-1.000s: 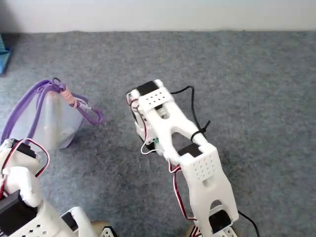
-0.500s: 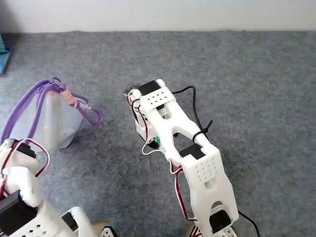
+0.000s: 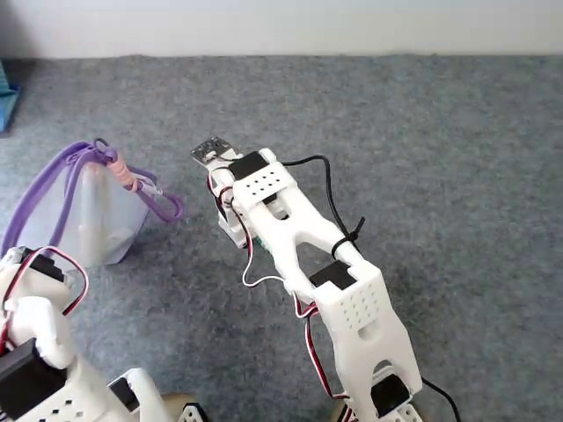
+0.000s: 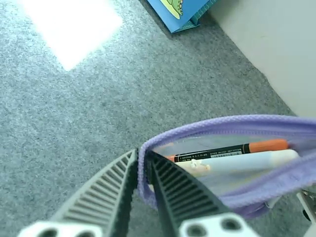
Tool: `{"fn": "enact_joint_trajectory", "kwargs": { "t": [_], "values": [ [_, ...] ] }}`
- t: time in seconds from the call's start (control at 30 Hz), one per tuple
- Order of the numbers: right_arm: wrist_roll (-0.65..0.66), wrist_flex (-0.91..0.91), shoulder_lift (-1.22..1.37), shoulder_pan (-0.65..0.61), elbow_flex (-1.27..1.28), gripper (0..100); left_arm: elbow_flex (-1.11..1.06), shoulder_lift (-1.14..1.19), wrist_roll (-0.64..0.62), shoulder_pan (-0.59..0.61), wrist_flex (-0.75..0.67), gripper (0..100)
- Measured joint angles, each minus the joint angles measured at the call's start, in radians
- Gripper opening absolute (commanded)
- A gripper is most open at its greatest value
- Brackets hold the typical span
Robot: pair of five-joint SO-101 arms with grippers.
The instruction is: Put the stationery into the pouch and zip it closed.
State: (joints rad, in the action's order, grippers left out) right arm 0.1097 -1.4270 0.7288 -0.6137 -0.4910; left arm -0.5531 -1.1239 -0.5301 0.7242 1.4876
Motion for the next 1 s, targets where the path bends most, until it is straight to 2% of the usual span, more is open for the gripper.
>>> {"fn": "enact_joint_trajectory", "kwargs": {
  "t": [0.1,0.23,0.33,0.43,0.57,0.8,1.0],
  "values": [
    [0.0,0.0,0.031,0.0,0.0,21.0,0.0,0.0,0.0,0.0,0.0,1],
    [0.003,0.005,0.04,0.006,-0.002,0.6,0.0,0.0,0.0,0.0,0.0,1],
    [0.003,0.008,0.038,0.009,-0.002,4.0,0.0,0.0,0.0,0.0,0.0,1],
    [0.003,-0.014,0.035,0.008,-0.002,0.5,0.0,0.0,0.0,0.0,0.0,1],
    [0.003,-0.084,-0.014,0.002,0.0,0.9,0.0,0.0,0.0,0.0,0.0,1],
    [0.003,-0.321,-0.221,0.002,0.006,0.9,0.0,0.0,0.0,-0.005,0.0,1],
    [0.003,-0.327,-0.463,-0.008,0.106,0.9,0.0,-0.011,0.005,-0.092,0.0,1]
  ]
}}
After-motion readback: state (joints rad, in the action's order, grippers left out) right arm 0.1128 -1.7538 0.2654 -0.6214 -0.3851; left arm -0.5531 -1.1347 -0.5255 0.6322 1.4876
